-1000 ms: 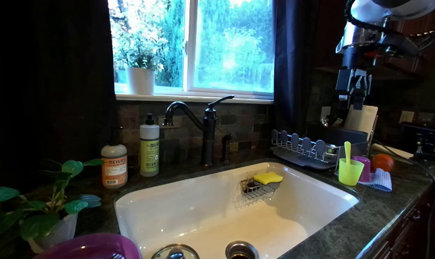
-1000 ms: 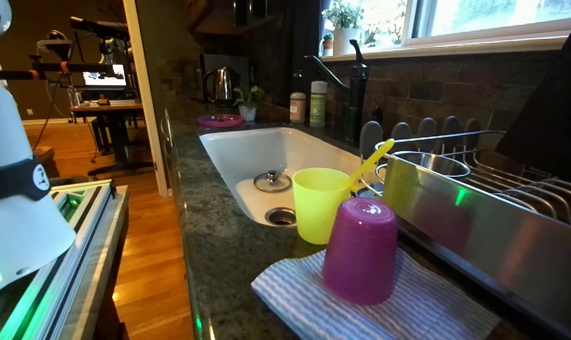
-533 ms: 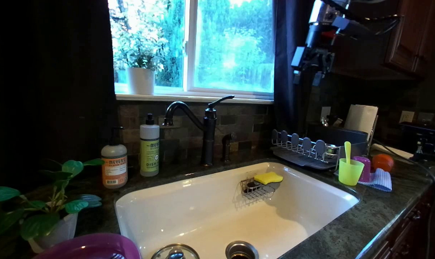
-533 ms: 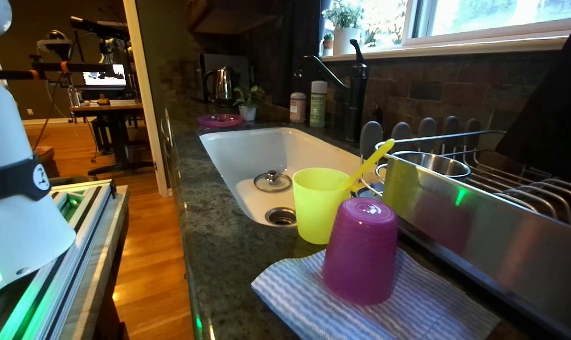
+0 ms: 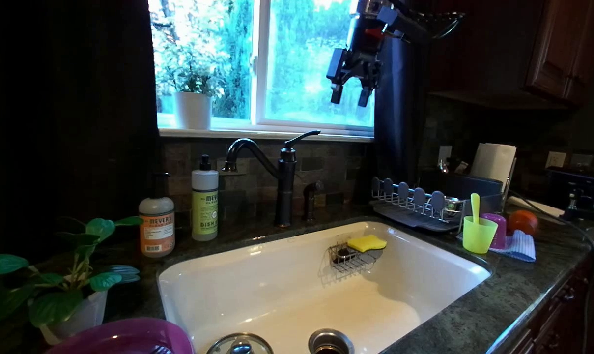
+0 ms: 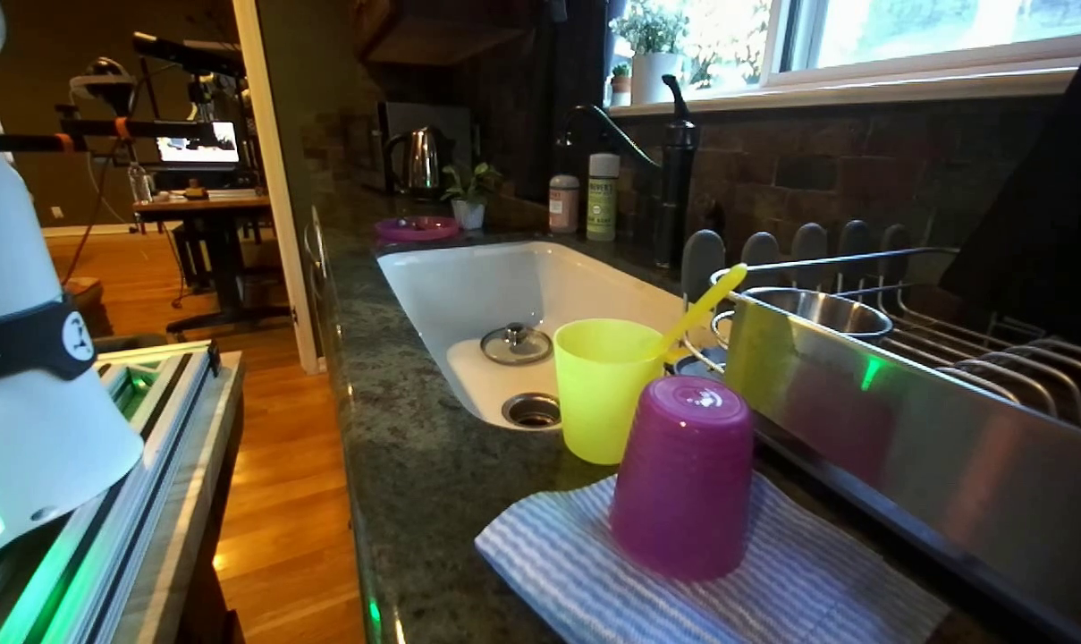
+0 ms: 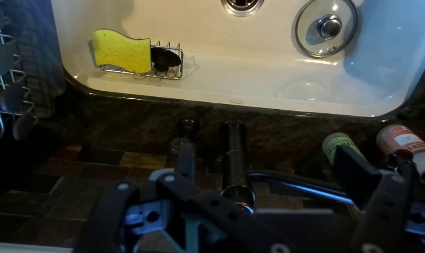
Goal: Move the kitchen faucet to the right
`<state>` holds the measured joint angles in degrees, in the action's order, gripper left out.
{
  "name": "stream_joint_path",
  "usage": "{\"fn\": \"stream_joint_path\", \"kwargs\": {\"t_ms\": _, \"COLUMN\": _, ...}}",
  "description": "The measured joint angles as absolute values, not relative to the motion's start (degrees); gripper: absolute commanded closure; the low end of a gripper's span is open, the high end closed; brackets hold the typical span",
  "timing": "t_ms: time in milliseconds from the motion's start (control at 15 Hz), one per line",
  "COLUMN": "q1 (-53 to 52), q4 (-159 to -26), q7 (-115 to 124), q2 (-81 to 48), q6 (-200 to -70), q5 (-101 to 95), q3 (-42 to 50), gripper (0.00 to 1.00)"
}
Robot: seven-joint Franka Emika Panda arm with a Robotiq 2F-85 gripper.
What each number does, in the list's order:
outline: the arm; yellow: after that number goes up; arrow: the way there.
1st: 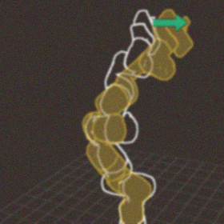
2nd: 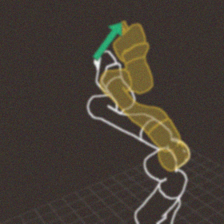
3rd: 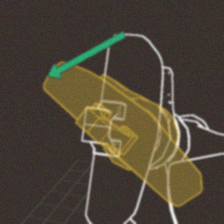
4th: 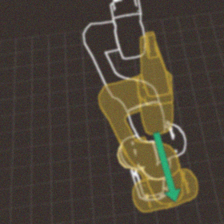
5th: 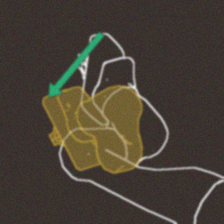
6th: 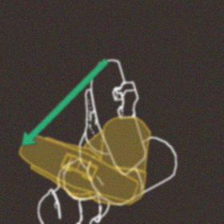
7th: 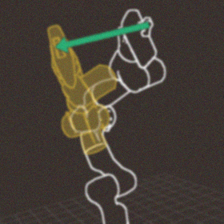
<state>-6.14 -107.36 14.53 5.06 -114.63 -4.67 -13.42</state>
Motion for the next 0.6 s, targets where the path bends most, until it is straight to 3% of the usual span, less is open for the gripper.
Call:
{"fn": "stream_joint_path", "kwargs": {"t_ms": 267, "q1": -6.00, "q4": -107.40, "q7": 15.52, "q2": 5.47, "q6": -114.54, "q5": -4.52, "q3": -12.13, "gripper": 0.00}}
{"fn": "stream_joint_path", "kwargs": {"t_ms": 600, "q1": -7.67, "q4": -102.20, "q7": 33.54, "q2": 0.31, "q6": -112.17, "q5": -5.46, "q3": -13.24, "gripper": 0.00}}
